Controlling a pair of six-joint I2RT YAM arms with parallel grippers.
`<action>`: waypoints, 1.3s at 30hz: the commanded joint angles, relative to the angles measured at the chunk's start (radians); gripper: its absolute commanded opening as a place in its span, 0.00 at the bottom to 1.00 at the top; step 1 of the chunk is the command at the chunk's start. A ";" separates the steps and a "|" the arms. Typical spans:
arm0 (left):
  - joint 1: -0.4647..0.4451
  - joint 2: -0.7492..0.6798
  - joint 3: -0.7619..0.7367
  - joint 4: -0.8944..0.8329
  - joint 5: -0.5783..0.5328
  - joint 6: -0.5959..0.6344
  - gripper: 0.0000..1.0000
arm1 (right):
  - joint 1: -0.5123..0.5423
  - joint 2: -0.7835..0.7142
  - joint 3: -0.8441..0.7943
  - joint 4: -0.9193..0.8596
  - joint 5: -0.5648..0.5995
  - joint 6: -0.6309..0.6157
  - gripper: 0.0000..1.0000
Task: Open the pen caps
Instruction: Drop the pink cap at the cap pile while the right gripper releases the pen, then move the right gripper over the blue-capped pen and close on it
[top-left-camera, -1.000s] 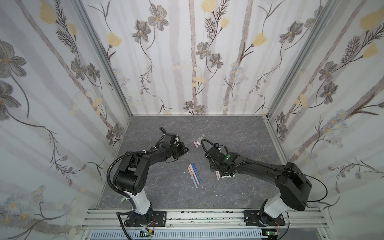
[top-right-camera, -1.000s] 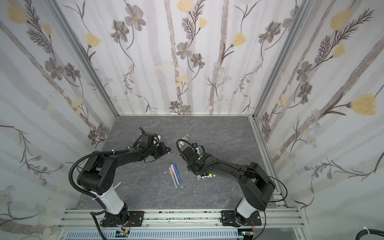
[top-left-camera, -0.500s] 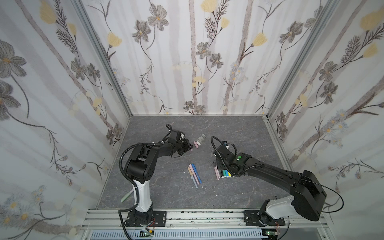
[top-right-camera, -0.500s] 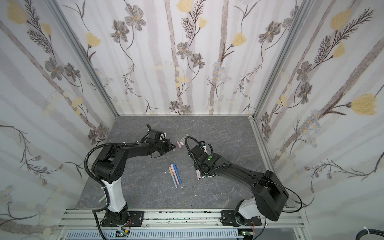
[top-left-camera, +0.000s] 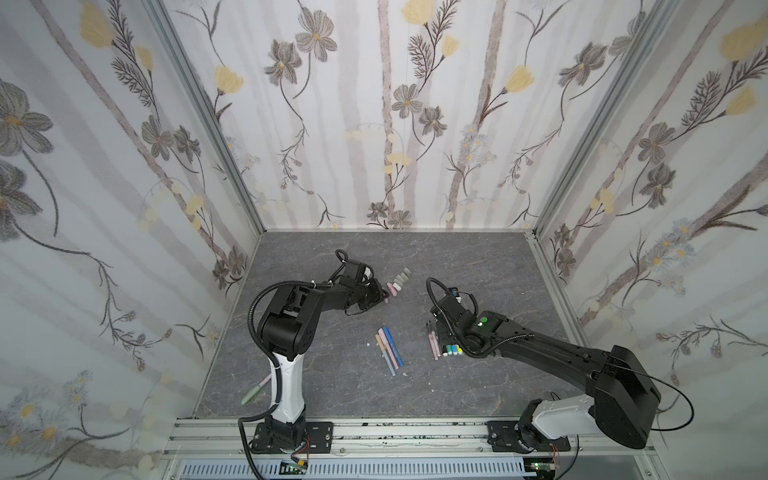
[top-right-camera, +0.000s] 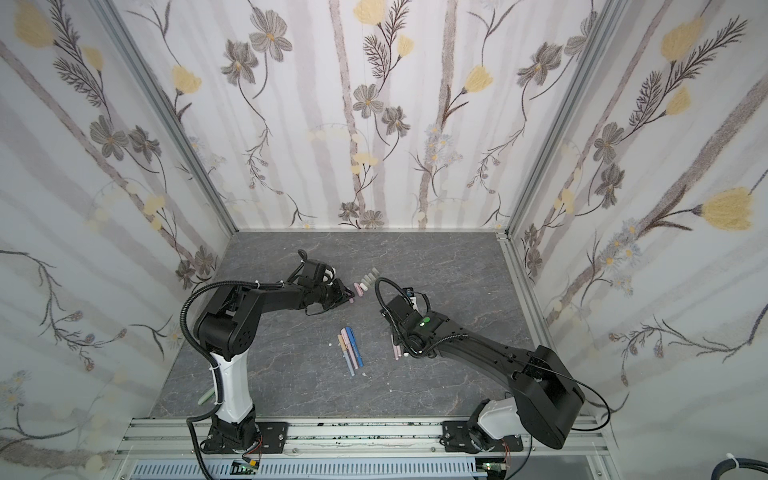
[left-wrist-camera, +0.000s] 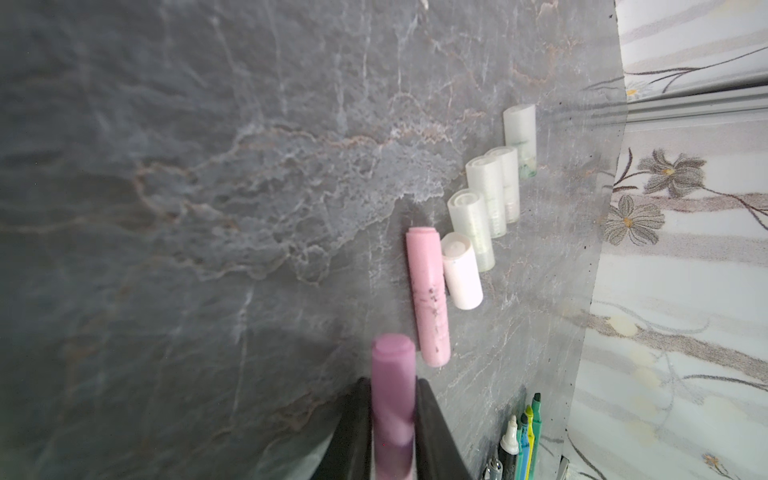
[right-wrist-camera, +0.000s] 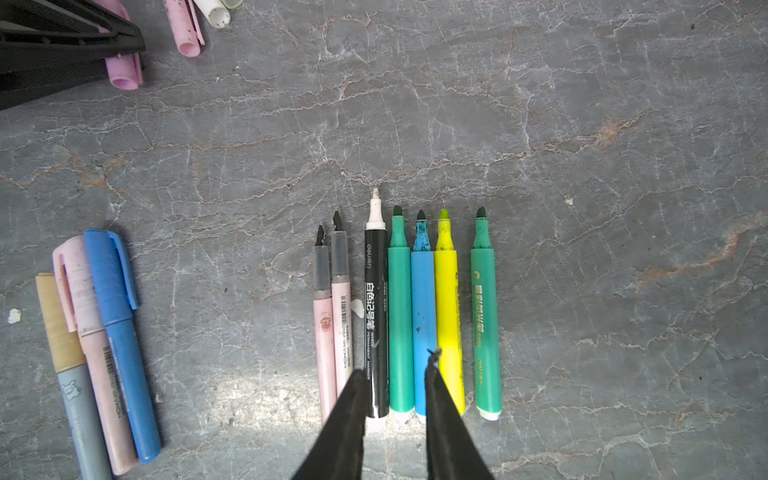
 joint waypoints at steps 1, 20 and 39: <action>0.000 0.010 0.011 0.027 0.007 -0.020 0.22 | 0.000 -0.008 -0.012 0.008 0.009 0.008 0.25; 0.042 -0.158 -0.070 0.043 0.050 -0.044 0.25 | 0.054 0.074 0.034 0.053 -0.052 0.008 0.26; 0.311 -0.407 -0.352 0.001 0.100 0.065 0.26 | 0.261 0.391 0.258 0.097 -0.136 -0.020 0.27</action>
